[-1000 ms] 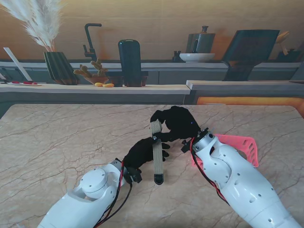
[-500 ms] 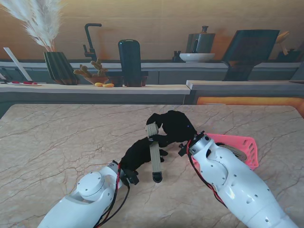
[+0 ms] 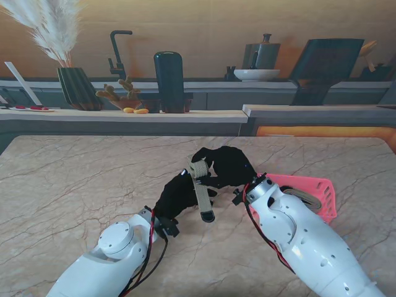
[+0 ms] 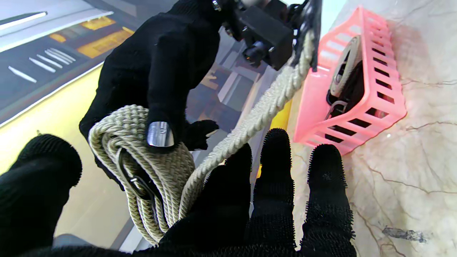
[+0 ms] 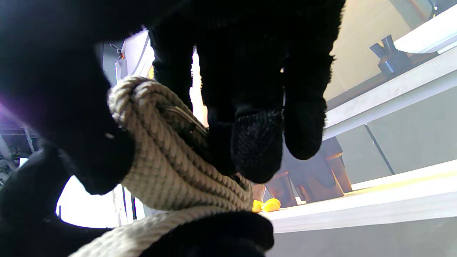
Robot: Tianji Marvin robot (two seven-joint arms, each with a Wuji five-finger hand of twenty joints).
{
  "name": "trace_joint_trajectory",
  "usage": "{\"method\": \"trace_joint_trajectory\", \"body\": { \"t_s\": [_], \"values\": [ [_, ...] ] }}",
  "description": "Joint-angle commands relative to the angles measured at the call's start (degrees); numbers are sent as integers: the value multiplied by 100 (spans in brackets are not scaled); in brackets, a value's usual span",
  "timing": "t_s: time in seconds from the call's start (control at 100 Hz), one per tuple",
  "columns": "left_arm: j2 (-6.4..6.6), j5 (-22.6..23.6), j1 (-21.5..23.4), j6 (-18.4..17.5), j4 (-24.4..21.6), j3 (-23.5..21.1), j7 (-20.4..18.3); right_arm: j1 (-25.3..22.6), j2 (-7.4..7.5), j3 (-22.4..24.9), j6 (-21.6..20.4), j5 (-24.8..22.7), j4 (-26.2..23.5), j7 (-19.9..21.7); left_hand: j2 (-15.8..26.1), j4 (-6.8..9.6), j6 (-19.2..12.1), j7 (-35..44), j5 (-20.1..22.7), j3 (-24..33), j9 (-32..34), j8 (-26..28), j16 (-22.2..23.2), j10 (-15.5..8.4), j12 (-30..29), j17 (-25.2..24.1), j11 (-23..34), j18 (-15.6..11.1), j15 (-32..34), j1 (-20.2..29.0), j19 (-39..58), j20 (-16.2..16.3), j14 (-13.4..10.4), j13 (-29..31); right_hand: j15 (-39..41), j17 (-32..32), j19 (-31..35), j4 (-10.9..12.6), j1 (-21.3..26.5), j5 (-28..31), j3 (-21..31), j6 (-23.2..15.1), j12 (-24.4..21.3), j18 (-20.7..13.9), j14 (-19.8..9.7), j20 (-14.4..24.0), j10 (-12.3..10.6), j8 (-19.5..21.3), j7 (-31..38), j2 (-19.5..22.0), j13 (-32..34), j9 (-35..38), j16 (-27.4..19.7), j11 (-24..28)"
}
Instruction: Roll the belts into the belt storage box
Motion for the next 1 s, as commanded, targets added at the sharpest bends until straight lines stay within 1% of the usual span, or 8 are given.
{"method": "trace_joint_trajectory", "body": {
  "t_s": [0.0, 0.23, 0.44, 0.58, 0.66, 0.72, 0.84, 0.99],
  "values": [
    [-88, -7, -23, -89, -254, -34, -5, -93, 21, -116, -36, -75, 203, 85, 72, -44, -1787, -86, 46, -265, -94, -29, 55, -200, -94, -1, -132, 7, -32, -67, -42, 65, -162, -47, 22, -82, -27, 229, 578, 1257, 745, -904, -17, -26, -128, -93, -135, 374, 1291, 425, 60, 75, -47, 126],
    [-127, -238, 56, -75, -383, -68, 103, -49, 62, -244, -101, -99, 345, 248, -264, 13, -1825, -18, -95, -493, -13, -17, 46, -255, -48, 119, -23, -85, 16, 623, -5, 47, -259, 76, -27, -509, -51, 238, 29, 935, 722, -612, 55, 236, 105, -50, 7, 489, 1092, 198, -421, -328, -88, 170],
    [-172, -259, 123, -137, -507, -63, 436, -56, 115, -278, -153, -222, 355, 335, -376, 266, -1941, 309, -274, -791, 133, 148, 125, -410, 97, 296, 263, -257, 233, 1427, 193, 87, -388, 284, -163, -827, -72, 257, -11, 599, 538, -466, 60, 314, 169, 10, 79, 583, 888, 38, -815, -651, -168, 74],
    [-177, -335, 155, -106, -545, -92, 447, -55, 170, -313, -172, -343, 336, 469, -484, 347, -2027, 371, -351, -674, 168, 169, 151, -462, 129, 412, 326, -341, 314, 1734, 290, 114, -436, 370, -322, -993, -189, 386, -203, 532, 550, -191, 91, 330, 149, 66, 131, 1110, 129, 4, -1061, -968, -305, -58],
    [-172, -321, 156, -124, -546, -95, 441, -59, 201, -330, -158, -392, 302, 580, -539, 456, -2073, 466, -436, -507, 169, 200, 151, -529, 168, 516, 384, -433, 343, 1994, 308, 91, -499, 421, -443, -1072, -283, 700, -380, 505, 650, 10, 96, 315, 134, 106, 160, 1508, -384, 2, -1203, -1154, -334, -135],
    [-161, -332, 163, -115, -555, -116, 397, -56, 226, -337, -142, -481, 288, 599, -520, 572, -2108, 547, -482, -294, 185, 223, 182, -574, 209, 639, 446, -484, 409, 2427, 364, 87, -520, 496, -502, -1093, -318, 968, -501, 430, 720, 125, 95, 309, 124, 117, 182, 1701, -581, 28, -1274, -1279, -350, -177],
    [-112, -236, 157, -94, -546, -144, 236, -90, 243, -299, -64, -524, 231, 651, -231, 819, -2162, 738, -610, -156, 210, 244, 267, -670, 296, 876, 557, -639, 540, 3519, 482, 68, -622, 658, -552, -1158, -374, 983, -539, 177, 661, 288, 92, 286, 122, 119, 257, 1771, -823, 31, -1433, -1593, -359, -239],
    [-60, -142, 120, -64, -485, -161, -2, -179, 258, -177, 26, -587, 110, 663, 28, 993, -2345, 770, -875, -81, 55, 182, 402, -783, 374, 993, 582, -780, 616, 4207, 452, 46, -667, 665, -519, -1196, -399, 991, -567, -105, 596, 433, 93, 253, 95, 137, 350, 1802, -1042, 56, -1549, -1964, -342, -282]
  ]
}}
